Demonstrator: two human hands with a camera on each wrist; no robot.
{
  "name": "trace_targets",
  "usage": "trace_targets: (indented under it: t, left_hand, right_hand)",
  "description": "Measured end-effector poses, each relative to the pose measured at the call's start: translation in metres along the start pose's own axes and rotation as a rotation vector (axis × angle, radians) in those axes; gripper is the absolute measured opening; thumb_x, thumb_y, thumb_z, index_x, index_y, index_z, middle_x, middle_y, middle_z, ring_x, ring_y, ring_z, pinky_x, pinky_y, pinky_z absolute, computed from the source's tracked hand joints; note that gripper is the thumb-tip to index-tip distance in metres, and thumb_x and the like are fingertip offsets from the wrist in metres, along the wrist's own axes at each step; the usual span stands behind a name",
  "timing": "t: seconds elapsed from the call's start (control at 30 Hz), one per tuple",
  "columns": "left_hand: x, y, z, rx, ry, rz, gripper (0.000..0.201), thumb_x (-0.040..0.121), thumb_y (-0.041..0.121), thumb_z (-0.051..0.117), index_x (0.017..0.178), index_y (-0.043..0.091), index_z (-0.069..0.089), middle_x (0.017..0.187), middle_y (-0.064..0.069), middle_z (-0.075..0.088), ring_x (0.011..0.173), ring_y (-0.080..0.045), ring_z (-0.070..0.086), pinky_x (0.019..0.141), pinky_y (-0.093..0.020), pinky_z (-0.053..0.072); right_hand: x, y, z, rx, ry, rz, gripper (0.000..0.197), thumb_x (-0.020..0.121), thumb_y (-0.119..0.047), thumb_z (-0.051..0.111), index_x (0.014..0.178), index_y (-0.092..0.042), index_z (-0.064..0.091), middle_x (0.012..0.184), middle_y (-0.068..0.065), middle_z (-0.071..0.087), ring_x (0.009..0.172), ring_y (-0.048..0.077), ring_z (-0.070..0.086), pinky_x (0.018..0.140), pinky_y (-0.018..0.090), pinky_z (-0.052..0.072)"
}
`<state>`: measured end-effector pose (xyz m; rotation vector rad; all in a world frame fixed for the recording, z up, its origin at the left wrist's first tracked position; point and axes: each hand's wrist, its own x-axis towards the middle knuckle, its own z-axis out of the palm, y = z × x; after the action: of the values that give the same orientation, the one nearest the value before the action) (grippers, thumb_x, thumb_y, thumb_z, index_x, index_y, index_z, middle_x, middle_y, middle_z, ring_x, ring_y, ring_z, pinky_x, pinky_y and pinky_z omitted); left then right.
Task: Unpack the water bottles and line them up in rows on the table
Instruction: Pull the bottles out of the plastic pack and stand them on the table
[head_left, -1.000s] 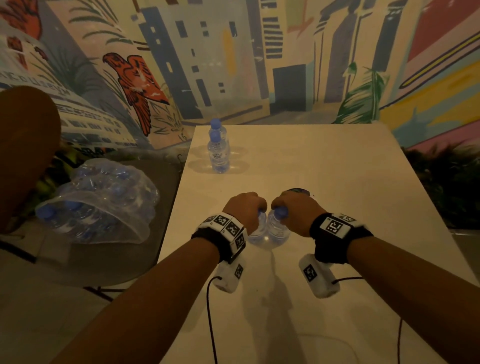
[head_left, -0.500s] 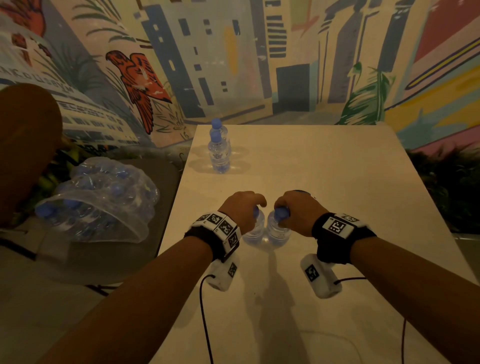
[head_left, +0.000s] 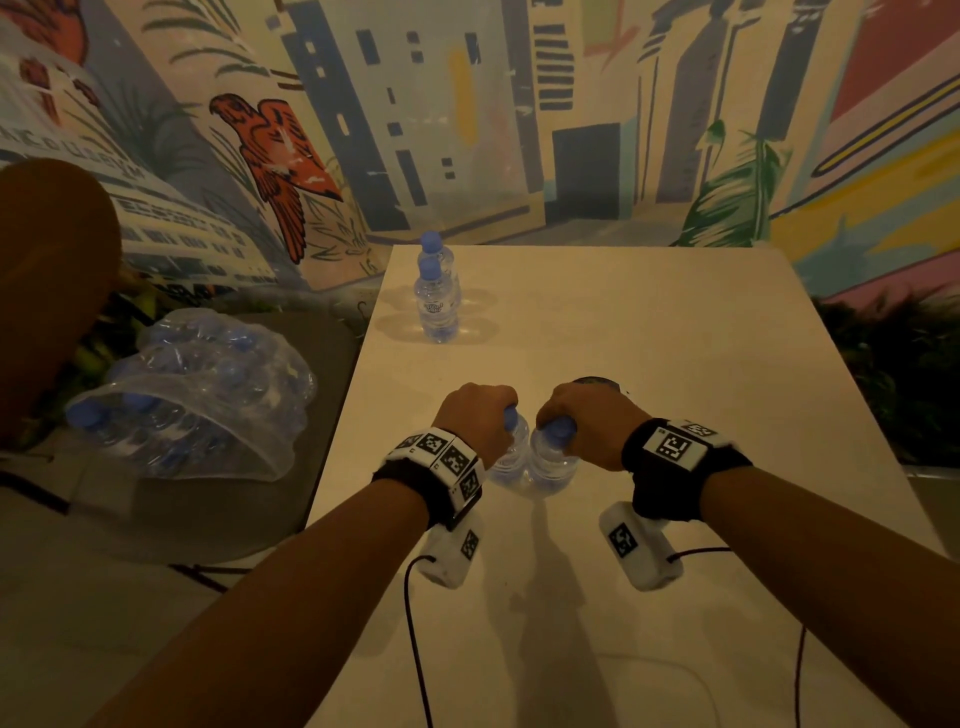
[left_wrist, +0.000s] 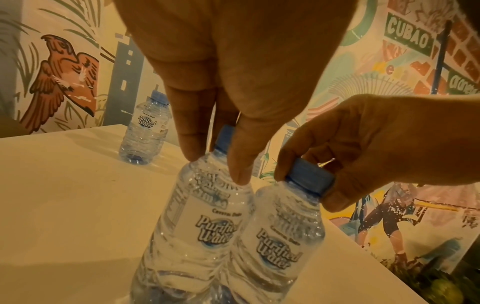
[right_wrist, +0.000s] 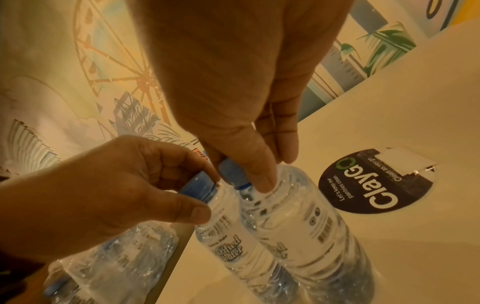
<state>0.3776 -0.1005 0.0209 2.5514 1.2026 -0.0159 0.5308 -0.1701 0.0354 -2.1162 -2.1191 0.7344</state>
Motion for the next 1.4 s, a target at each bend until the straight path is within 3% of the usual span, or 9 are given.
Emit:
trace_targets:
  t: [0.13,0.2,0.3,0.47,0.8,1.0,1.13,1.27,1.4]
  left_hand:
    - [-0.001,-0.001,0.0,-0.029,0.003,-0.009,0.026,0.079,0.018,0.062,0.104,0.013,0.064,0.099,-0.012,0.07,0.095,-0.034,0.062,0.078,-0.036,0.049]
    - [-0.002,-0.001,0.0,-0.033,0.002,-0.015,0.027,0.079,0.021,0.063,0.104,0.014,0.064,0.099,-0.011,0.07,0.094,-0.034,0.062,0.079,-0.037,0.05]
    - [-0.002,-0.003,0.001,-0.033,0.005,-0.02,0.026,0.077,0.023,0.064,0.102,0.016,0.064,0.097,-0.01,0.071,0.092,-0.032,0.063,0.078,-0.036,0.051]
    - [-0.003,-0.003,0.002,-0.037,0.006,-0.028,0.024,0.077,0.021,0.063,0.1,0.016,0.063,0.095,-0.009,0.071,0.089,-0.032,0.064,0.075,-0.036,0.052]
    - [-0.002,-0.003,0.002,-0.047,-0.001,-0.033,0.026,0.076,0.021,0.065,0.101,0.016,0.064,0.096,-0.01,0.071,0.091,-0.032,0.063,0.076,-0.035,0.051]
    - [-0.004,-0.003,0.0,-0.05,-0.008,-0.031,0.026,0.077,0.02,0.064,0.102,0.014,0.063,0.096,-0.012,0.07,0.091,-0.033,0.063,0.076,-0.036,0.051]
    - [-0.011,-0.005,-0.003,-0.107,-0.027,-0.022,0.039,0.078,0.024,0.067,0.115,0.017,0.059,0.108,-0.01,0.068,0.101,-0.032,0.062,0.084,-0.037,0.051]
    - [-0.036,-0.036,-0.018,-0.254,0.048,-0.047,0.05,0.081,0.029,0.069,0.128,0.021,0.052,0.122,-0.003,0.064,0.108,-0.022,0.062,0.093,-0.032,0.048]
    - [-0.079,-0.109,-0.038,-0.288,0.027,-0.23,0.032,0.082,0.029,0.069,0.111,0.017,0.063,0.107,-0.002,0.068,0.093,-0.02,0.065,0.082,-0.027,0.051]
  right_hand:
    - [-0.002,0.001,0.0,0.022,-0.007,0.023,0.038,0.08,-0.01,0.063,0.117,-0.019,0.063,0.119,0.004,0.062,0.111,0.025,0.058,0.095,0.033,0.045]
    - [-0.003,0.0,0.002,0.032,0.026,0.069,0.042,0.075,-0.02,0.071,0.116,-0.016,0.061,0.11,0.005,0.061,0.105,0.025,0.058,0.087,0.031,0.045]
    - [-0.001,-0.004,0.005,0.01,0.057,0.098,0.029,0.075,-0.025,0.071,0.1,-0.011,0.063,0.091,0.004,0.052,0.096,0.029,0.059,0.072,0.027,0.035]
    - [-0.002,-0.005,0.004,-0.011,0.059,0.061,0.027,0.081,-0.018,0.064,0.107,-0.011,0.064,0.11,0.01,0.06,0.102,0.028,0.058,0.076,0.027,0.037]
    - [-0.004,-0.009,0.002,-0.034,0.058,0.073,0.027,0.085,-0.017,0.06,0.111,-0.011,0.063,0.113,0.011,0.06,0.105,0.028,0.058,0.084,0.03,0.044]
    - [-0.002,-0.009,0.003,-0.018,0.06,0.091,0.026,0.083,-0.016,0.06,0.109,-0.011,0.065,0.111,0.011,0.062,0.104,0.029,0.059,0.08,0.028,0.043]
    - [-0.011,-0.01,0.002,-0.025,0.1,0.088,0.043,0.077,-0.02,0.069,0.118,-0.014,0.059,0.116,0.007,0.056,0.107,0.027,0.057,0.088,0.034,0.047]
    - [-0.031,-0.032,0.0,0.008,0.256,-0.037,0.04,0.078,-0.022,0.071,0.115,-0.012,0.061,0.109,0.006,0.058,0.1,0.026,0.057,0.081,0.03,0.043]
    - [-0.043,-0.074,0.008,0.066,0.057,-0.168,0.038,0.082,-0.035,0.068,0.116,-0.021,0.059,0.101,-0.013,0.049,0.084,0.004,0.043,0.072,0.012,0.029]
